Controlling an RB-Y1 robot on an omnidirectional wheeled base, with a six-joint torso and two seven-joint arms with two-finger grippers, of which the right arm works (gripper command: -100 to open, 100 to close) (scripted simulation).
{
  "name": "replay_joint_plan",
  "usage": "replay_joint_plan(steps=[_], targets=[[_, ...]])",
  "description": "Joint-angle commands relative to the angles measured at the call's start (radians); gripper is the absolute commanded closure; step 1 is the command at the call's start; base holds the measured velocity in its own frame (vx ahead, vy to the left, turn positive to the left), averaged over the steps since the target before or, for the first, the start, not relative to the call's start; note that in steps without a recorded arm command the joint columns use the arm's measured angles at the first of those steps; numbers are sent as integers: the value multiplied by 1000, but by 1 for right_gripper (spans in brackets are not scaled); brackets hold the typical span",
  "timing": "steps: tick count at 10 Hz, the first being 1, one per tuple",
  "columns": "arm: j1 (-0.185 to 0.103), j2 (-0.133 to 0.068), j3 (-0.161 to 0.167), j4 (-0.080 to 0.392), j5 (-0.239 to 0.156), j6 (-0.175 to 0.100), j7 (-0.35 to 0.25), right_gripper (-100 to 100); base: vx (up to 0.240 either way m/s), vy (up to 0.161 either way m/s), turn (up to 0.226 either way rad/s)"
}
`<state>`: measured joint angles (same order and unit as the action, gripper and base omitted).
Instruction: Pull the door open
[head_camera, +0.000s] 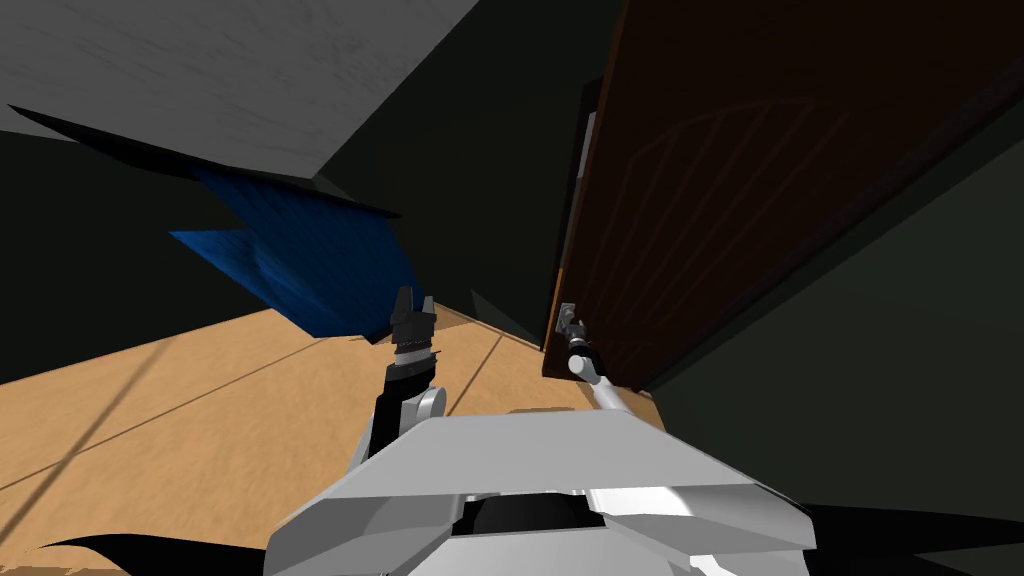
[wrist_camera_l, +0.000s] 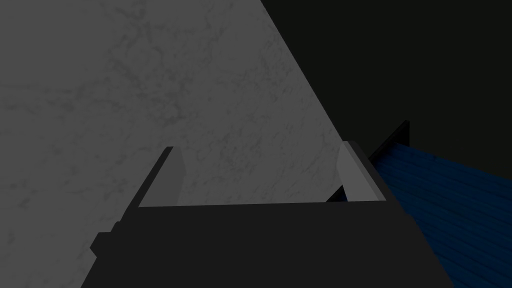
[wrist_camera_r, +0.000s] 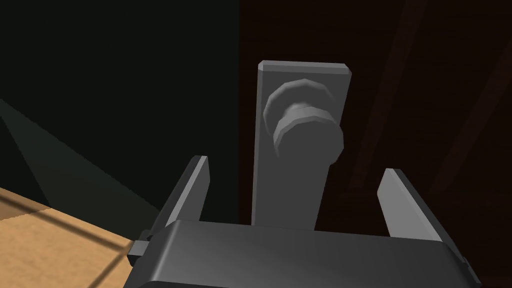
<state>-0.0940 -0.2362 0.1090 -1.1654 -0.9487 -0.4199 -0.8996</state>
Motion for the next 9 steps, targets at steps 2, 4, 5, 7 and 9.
replay_joint_plan(steps=[2, 4, 5, 7, 9], targets=[[10, -58, -16, 23, -11, -17, -56, -100, 144, -1, 169], [18, -93, -30, 32, -19, -24, -85, -100, 151, -4, 147], [25, -82, -23, 23, -15, -25, -76, -100, 62, -14, 16], [25, -82, -23, 23, -15, -25, -76, 100, -13, -3, -19], [25, -82, -23, 23, -15, -25, -76, 100, -16, -1, 9]])
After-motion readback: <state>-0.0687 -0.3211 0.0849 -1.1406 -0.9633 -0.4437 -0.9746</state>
